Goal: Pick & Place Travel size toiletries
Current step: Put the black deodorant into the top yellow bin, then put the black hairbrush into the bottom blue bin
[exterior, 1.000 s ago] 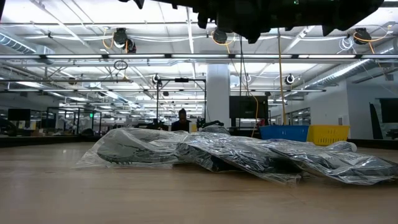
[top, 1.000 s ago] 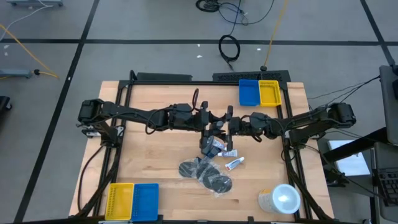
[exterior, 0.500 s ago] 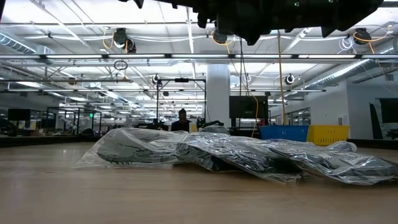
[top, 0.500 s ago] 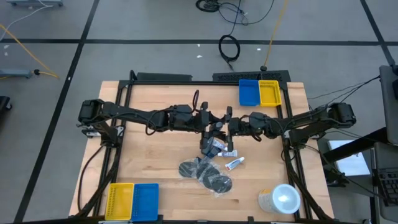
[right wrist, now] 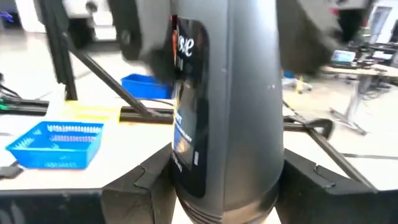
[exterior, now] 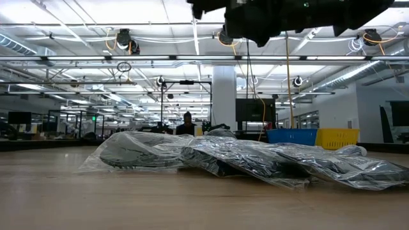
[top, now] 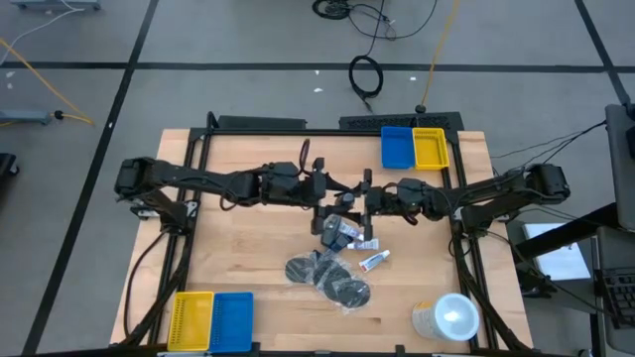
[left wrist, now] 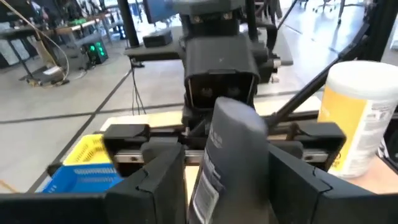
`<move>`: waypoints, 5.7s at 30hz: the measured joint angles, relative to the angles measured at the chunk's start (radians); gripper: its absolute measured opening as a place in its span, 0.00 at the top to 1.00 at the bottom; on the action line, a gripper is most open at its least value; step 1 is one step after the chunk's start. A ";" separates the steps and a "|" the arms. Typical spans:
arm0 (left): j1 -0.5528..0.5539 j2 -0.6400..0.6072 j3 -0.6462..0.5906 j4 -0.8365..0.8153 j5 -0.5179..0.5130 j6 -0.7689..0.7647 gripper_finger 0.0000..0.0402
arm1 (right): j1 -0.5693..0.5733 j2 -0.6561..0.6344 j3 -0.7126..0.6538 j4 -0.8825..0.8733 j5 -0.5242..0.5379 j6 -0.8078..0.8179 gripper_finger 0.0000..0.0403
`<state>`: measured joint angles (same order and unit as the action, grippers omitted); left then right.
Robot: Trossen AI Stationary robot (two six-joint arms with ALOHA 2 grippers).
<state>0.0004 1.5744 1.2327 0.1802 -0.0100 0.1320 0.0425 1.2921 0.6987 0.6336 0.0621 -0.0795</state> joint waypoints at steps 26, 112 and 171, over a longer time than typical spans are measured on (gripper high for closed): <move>-0.070 -0.136 0.000 -0.463 -0.185 -0.155 0.52 | -0.438 -0.350 -0.132 -0.480 0.254 0.086 0.52; -0.127 -0.107 0.000 -0.460 -0.281 -0.186 0.52 | -0.898 -0.201 -0.130 -0.841 0.458 0.160 0.44; -0.136 -0.107 -0.302 -0.541 -0.041 -0.562 0.52 | 0.170 -0.325 -0.130 -0.604 0.064 0.217 0.48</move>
<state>-0.1355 1.4670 0.9311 -0.3603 -0.0506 -0.4299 0.2126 0.9676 0.5682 0.0291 0.1260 0.1379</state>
